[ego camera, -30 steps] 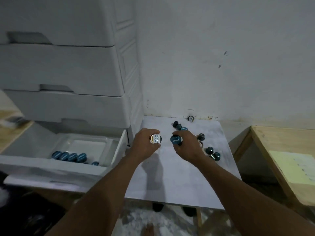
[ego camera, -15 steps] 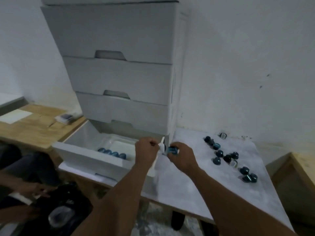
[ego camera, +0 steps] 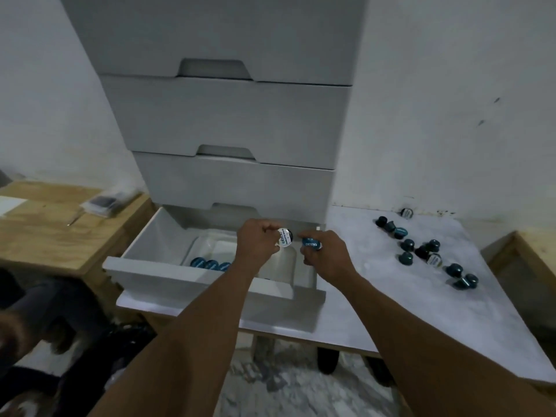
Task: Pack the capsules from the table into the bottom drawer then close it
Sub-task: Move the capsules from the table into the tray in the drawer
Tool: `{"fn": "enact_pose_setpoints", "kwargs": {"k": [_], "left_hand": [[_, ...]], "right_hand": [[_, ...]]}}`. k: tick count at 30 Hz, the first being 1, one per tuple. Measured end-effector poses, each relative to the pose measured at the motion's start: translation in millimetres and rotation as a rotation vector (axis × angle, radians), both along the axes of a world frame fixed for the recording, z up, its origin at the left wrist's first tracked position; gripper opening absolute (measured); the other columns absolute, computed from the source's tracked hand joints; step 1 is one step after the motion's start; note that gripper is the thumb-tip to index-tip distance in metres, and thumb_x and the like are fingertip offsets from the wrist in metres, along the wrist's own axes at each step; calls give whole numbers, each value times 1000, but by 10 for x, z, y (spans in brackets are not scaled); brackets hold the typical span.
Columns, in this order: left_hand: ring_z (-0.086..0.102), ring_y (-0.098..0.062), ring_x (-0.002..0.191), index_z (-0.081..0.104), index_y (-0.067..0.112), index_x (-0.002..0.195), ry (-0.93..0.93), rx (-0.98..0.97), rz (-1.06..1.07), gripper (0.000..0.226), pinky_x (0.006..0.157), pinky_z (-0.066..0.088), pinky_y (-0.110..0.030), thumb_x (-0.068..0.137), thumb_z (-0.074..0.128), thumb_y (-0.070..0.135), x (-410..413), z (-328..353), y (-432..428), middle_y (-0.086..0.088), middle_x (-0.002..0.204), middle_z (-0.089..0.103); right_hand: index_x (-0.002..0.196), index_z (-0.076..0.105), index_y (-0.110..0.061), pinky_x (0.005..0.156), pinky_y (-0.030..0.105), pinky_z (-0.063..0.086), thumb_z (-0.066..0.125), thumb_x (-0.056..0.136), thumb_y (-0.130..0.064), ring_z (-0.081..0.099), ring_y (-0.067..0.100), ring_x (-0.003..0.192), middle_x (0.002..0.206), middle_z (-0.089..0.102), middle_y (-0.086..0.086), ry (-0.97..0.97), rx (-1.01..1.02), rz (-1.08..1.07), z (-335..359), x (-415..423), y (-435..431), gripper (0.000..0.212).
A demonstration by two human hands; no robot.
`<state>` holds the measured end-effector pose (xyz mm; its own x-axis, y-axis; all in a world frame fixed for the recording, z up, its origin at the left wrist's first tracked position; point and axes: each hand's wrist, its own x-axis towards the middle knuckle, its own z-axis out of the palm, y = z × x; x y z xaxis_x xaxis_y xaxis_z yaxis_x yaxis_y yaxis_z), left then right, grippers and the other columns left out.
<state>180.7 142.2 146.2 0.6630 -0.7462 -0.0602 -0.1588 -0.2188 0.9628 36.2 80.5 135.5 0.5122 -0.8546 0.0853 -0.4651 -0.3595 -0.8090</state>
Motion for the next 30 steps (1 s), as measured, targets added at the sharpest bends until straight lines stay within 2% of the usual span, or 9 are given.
{"fn": "enact_pose_setpoints", "kwargs": {"k": [6, 9, 12, 16, 18, 23, 25, 28, 30], "left_hand": [[69, -28, 89, 71, 4, 92, 191, -29, -23, 13, 70, 61, -32, 83, 65, -2, 316, -81, 84, -19, 98, 70], [69, -26, 86, 71, 3, 97, 135, 0, 19, 15, 69, 60, -29, 84, 64, -1, 462, -170, 94, -16, 97, 70], [70, -21, 83, 76, 15, 92, 36, 80, 5, 15, 80, 58, -33, 80, 68, 12, 515, -259, 75, -6, 89, 74], [67, -15, 73, 75, 19, 79, 136, 127, -68, 12, 84, 56, -33, 67, 76, 17, 546, -269, 31, -2, 77, 73], [68, -13, 76, 75, 18, 90, 72, 134, -96, 24, 85, 57, -35, 66, 80, 18, 617, -271, 13, 0, 84, 74], [63, -6, 73, 72, 9, 97, -180, 105, -170, 30, 62, 46, -5, 68, 82, 8, 764, -187, -76, 0, 88, 71], [62, -10, 75, 71, 7, 100, -290, 140, -194, 34, 63, 45, -8, 68, 82, 8, 799, -200, -109, -4, 92, 71], [62, -10, 85, 66, 6, 113, -382, 237, -237, 49, 73, 45, -14, 67, 83, 10, 845, -256, -135, -6, 103, 70], [62, -9, 87, 66, 7, 113, -426, 278, -246, 50, 75, 44, -15, 66, 84, 12, 876, -292, -134, -5, 105, 70]], "right_hand": [[109, 70, -12, 74, 36, 60, 59, 86, -1, 65, 21, 73, 95, 71, 8, 26, -84, 26, 16, 316, 194, 28], [99, 72, -8, 70, 47, 57, 58, 81, 1, 64, 29, 68, 82, 71, 13, 45, -130, 46, -29, 445, 224, 25], [96, 73, -9, 67, 48, 55, 58, 79, 2, 62, 33, 67, 77, 70, 16, 52, -129, 91, -94, 520, 225, 26], [103, 73, -12, 71, 45, 58, 59, 83, 2, 65, 31, 72, 82, 70, 15, 42, -64, 104, -140, 624, 88, 28], [110, 71, -17, 75, 43, 59, 59, 86, -1, 66, 29, 77, 91, 71, 13, 43, -11, 130, -154, 674, -21, 32], [117, 67, -23, 80, 36, 59, 59, 89, -7, 65, 22, 86, 105, 69, 4, 66, 54, 204, -147, 800, -253, 33], [118, 66, -25, 82, 39, 57, 61, 88, -9, 64, 21, 87, 108, 69, 3, 133, 8, 239, -169, 826, -306, 35], [124, 60, -19, 94, 37, 50, 68, 84, -13, 60, 23, 106, 122, 64, 4, 250, -32, 245, -226, 823, -404, 42], [122, 60, -16, 91, 33, 48, 70, 82, -15, 59, 24, 106, 121, 64, 7, 282, -48, 249, -258, 832, -468, 41]]}}
